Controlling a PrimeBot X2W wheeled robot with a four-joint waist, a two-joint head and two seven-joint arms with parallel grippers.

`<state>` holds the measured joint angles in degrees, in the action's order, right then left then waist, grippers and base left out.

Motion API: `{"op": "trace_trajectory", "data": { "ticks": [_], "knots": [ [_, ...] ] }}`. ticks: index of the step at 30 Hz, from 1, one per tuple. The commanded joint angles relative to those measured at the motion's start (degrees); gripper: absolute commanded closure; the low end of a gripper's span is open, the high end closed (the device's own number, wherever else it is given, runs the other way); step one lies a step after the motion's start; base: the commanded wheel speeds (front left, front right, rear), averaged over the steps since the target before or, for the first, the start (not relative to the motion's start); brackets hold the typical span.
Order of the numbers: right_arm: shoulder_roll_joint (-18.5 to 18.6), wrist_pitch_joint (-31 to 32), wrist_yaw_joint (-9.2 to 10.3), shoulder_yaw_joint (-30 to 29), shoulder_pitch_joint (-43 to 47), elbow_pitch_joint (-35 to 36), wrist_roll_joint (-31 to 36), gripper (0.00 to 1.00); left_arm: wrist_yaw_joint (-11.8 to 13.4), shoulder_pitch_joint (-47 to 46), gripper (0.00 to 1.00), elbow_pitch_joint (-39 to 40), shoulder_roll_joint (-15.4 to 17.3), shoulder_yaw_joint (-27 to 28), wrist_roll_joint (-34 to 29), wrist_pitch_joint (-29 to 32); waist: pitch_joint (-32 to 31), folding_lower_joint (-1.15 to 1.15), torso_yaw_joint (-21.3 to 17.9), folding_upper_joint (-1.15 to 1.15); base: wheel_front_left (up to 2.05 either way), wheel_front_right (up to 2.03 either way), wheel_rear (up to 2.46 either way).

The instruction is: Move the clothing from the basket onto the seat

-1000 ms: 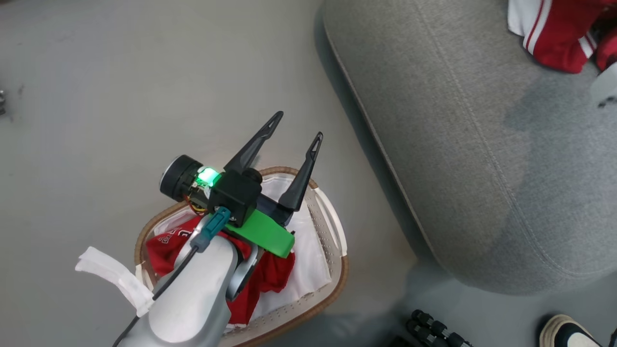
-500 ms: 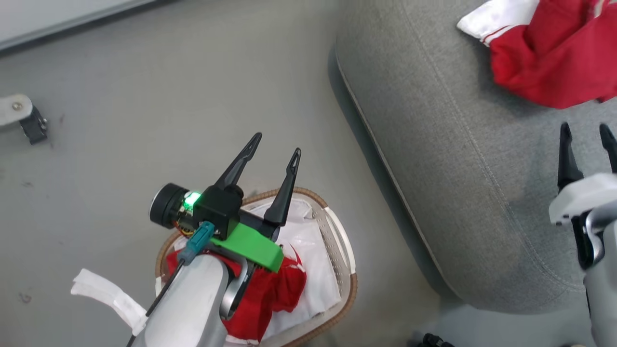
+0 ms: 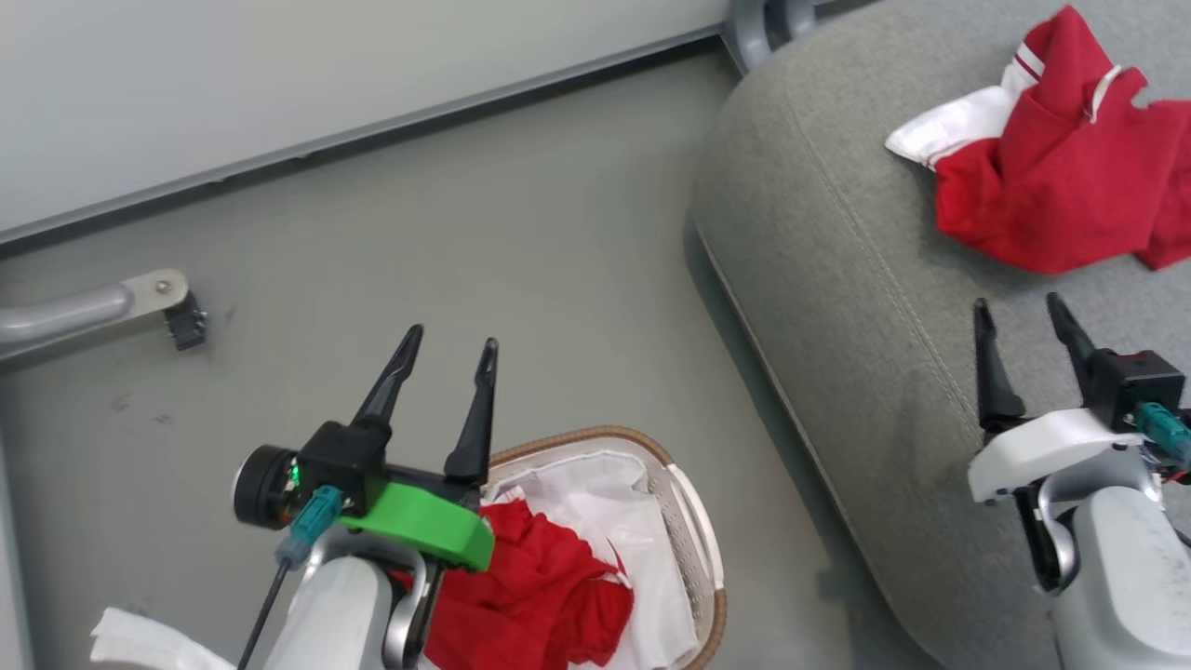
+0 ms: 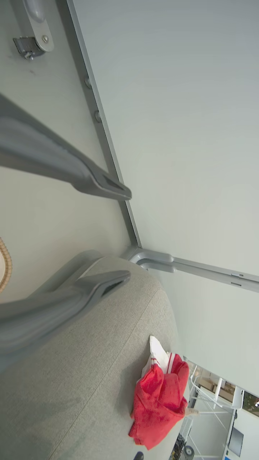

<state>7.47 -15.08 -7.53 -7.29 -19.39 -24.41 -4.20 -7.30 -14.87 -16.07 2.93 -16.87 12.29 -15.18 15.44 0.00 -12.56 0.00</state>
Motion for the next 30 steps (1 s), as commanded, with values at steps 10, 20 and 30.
{"op": "trace_trajectory", "data": {
  "ticks": [10, 20, 30],
  "knots": [
    [-2.9, -0.1, 0.08, 5.8, 1.6, 4.0, -1.4, 0.0, 3.3, 4.3, 0.0, -0.2, 0.0, 7.0, 0.3, 0.0, -6.2, 0.0, 9.7, 0.0, 0.0, 0.0, 0.0],
    [-3.9, -0.1, 0.07, 7.1, 4.0, 3.4, -2.0, 0.0, 3.5, 8.1, 0.0, -1.0, 0.0, 12.1, -0.4, 0.1, -8.7, 0.0, 12.4, 0.0, 0.0, 0.0, 0.0],
    [-4.3, -0.1, 0.07, 6.9, 7.1, 3.1, -2.6, 0.0, 2.7, 12.1, 0.0, -0.3, 0.0, 13.5, 0.3, 0.0, -10.5, 0.0, 12.0, 0.0, 0.0, 0.0, 0.0]
  ]
}}
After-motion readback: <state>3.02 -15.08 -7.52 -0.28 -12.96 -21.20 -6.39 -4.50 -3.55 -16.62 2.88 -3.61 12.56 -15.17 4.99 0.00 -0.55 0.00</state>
